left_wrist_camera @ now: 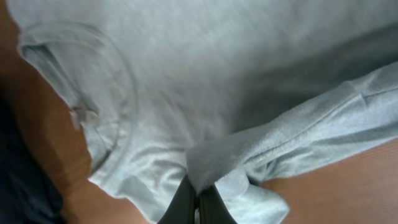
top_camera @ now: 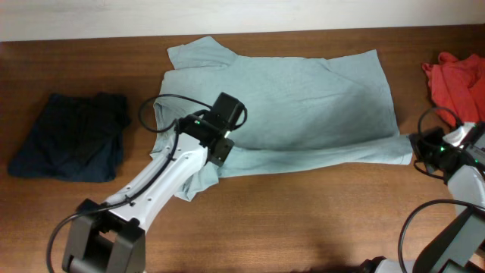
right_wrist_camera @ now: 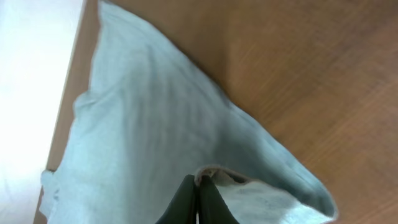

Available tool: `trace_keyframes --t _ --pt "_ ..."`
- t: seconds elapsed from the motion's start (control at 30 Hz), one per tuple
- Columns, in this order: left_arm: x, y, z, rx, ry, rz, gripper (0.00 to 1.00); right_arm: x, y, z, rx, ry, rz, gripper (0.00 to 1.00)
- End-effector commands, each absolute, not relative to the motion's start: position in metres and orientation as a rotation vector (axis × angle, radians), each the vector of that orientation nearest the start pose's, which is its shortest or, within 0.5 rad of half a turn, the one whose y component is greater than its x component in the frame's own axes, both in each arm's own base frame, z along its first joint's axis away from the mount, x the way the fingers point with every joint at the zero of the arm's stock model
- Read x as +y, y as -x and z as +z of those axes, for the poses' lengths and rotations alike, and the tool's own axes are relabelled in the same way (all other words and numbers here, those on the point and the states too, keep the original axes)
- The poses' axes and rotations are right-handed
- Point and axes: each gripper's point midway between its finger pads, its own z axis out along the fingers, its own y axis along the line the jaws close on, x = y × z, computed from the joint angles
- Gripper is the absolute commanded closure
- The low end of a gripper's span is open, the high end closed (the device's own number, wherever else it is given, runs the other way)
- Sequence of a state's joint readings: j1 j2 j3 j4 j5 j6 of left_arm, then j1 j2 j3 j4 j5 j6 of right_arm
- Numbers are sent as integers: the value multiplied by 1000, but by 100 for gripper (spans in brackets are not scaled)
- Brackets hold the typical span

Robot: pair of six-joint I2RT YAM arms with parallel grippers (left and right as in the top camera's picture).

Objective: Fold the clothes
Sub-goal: 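Lift the bottom hem with both grippers and fold it up toward the collar, then lay the folded hem down at mid-shirt with both grippers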

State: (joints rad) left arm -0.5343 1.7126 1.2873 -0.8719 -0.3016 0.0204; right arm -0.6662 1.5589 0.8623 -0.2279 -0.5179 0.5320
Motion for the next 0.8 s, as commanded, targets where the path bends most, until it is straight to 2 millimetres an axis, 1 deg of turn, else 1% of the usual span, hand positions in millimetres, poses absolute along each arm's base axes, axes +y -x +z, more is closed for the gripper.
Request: trace_keyframes --t 0.0,0.13,0.23,0.3,0.43,0.5,0.67,0.77 --pt "-136 -358 113 2639 -695 332 100 -157 -367 98 2108 -1106 573 94" --pt "-137 -364 115 2610 -718 331 100 -153 -377 98 2117 -1072 487 93" --pt "-140 -370 117 2579 -743 329 100 -157 -383 100 2103 -1057 416 92" --pt "-142 -372 118 2562 -766 331 100 -161 -387 105 2078 -1042 393 91" --pt "-142 -373 119 2556 -770 332 100 -165 -391 108 2056 -1027 381 90" --pt "-141 -374 119 2554 -767 345 100 -166 -393 106 2054 -1026 381 90" --pt "-138 -375 120 2551 -761 363 100 -167 -394 92 2074 -1042 386 89" --pt "-135 -376 122 2544 -750 394 100 -168 -396 89 2073 -1040 386 88"
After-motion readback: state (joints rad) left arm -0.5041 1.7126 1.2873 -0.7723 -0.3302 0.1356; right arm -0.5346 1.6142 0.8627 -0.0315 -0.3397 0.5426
